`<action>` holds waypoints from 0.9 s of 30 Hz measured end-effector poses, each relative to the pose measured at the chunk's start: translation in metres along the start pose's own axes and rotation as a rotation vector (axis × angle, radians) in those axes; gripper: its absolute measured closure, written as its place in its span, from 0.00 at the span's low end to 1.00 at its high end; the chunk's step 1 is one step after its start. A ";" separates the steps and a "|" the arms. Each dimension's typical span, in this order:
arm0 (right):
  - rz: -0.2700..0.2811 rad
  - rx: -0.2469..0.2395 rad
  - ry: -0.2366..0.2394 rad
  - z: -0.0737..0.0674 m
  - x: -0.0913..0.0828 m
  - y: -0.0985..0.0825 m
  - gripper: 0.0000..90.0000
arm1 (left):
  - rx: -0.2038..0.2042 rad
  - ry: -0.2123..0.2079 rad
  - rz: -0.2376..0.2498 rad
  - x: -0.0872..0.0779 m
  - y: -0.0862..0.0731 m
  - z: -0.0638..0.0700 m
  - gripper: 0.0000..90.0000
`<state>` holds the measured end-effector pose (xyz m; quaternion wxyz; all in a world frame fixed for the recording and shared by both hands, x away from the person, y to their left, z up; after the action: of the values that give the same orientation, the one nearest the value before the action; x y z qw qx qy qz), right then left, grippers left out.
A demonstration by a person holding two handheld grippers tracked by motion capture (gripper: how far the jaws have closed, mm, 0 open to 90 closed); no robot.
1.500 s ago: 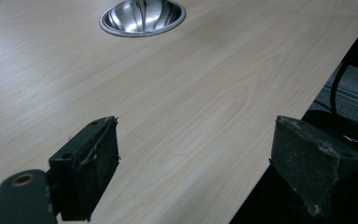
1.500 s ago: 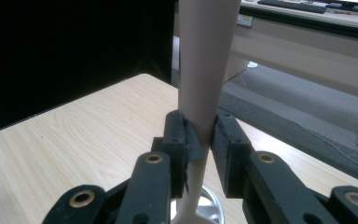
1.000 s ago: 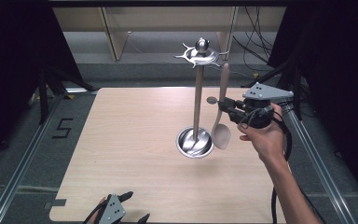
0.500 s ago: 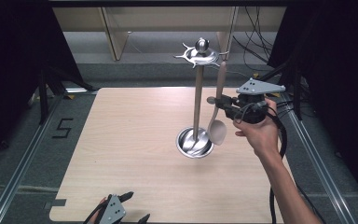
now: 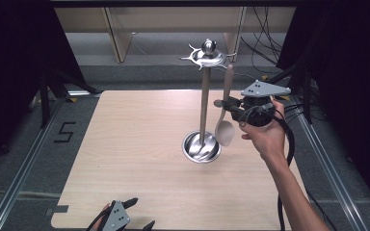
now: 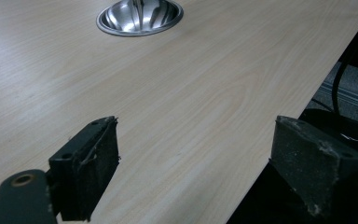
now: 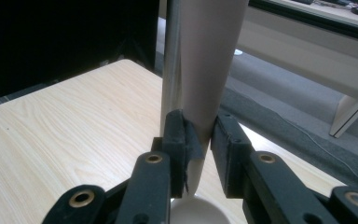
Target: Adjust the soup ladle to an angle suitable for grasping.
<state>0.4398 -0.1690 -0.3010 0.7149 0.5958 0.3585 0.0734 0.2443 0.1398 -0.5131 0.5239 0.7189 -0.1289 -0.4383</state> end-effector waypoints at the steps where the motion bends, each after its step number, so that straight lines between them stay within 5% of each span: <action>1: -0.003 -0.007 -0.010 0.001 0.000 0.000 0.85 | -0.004 -0.002 0.000 0.000 0.000 0.000 0.16; 20: -0.001 -0.033 -0.052 0.001 0.003 0.002 0.85 | -0.008 -0.008 0.002 0.000 0.000 0.001 0.16; 27: 0.035 0.004 -0.009 0.000 0.004 -0.002 0.85 | -0.007 -0.003 0.010 0.000 0.001 0.002 0.16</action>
<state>0.4418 -0.1674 -0.3046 0.7140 0.6037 0.3450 0.0824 0.2435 0.1381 -0.5126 0.5283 0.7157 -0.1321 -0.4373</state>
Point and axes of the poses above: each handheld gripper's, and its own axes: x roughly forward along the jaws, y roughly out of its top, z roughly to its right, the point moved 5 cm from there along x, roughly forward along the jaws, and after that the axes turned 5 degrees about x, right-handed, at the moved point
